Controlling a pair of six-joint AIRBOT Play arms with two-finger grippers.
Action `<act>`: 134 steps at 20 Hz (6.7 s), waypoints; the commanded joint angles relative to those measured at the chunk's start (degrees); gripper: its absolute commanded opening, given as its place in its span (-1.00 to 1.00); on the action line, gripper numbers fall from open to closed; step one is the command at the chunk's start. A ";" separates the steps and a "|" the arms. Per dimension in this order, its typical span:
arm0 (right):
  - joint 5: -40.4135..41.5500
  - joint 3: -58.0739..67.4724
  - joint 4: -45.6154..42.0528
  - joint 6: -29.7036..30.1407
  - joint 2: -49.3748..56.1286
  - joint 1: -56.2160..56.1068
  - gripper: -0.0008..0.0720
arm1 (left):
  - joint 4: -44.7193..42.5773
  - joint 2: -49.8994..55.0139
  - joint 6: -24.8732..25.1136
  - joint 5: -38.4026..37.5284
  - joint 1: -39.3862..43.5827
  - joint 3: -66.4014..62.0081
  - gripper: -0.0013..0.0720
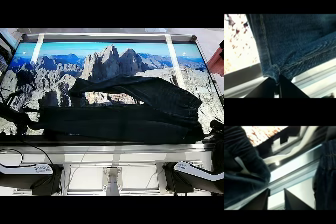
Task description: Fold the clothes and pants, and hang the long-sleeved shirts on hangers.
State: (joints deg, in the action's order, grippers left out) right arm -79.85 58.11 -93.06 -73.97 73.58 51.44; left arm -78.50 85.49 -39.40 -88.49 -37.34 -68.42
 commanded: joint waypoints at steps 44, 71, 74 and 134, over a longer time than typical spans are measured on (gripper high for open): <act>7.34 12.41 28.48 6.05 -3.52 -13.40 -0.04 | -17.53 16.22 10.25 30.34 48.78 -17.33 -0.15; -0.46 12.41 28.79 4.28 -3.52 -13.40 -0.04 | -23.30 -4.48 -13.84 9.11 35.87 -33.51 -0.90; 2.78 12.41 28.72 4.55 -3.21 -13.81 -0.03 | -22.84 1.38 -14.45 9.40 33.22 -33.51 -0.90; 7.34 16.04 28.09 -9.22 7.67 -26.73 0.13 | 4.87 29.88 -16.68 7.26 6.54 -38.05 -0.04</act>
State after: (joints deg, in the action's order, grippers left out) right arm -72.34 74.15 -64.90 -82.98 81.28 24.80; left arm -74.06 115.24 -56.64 -82.11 -30.37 -106.48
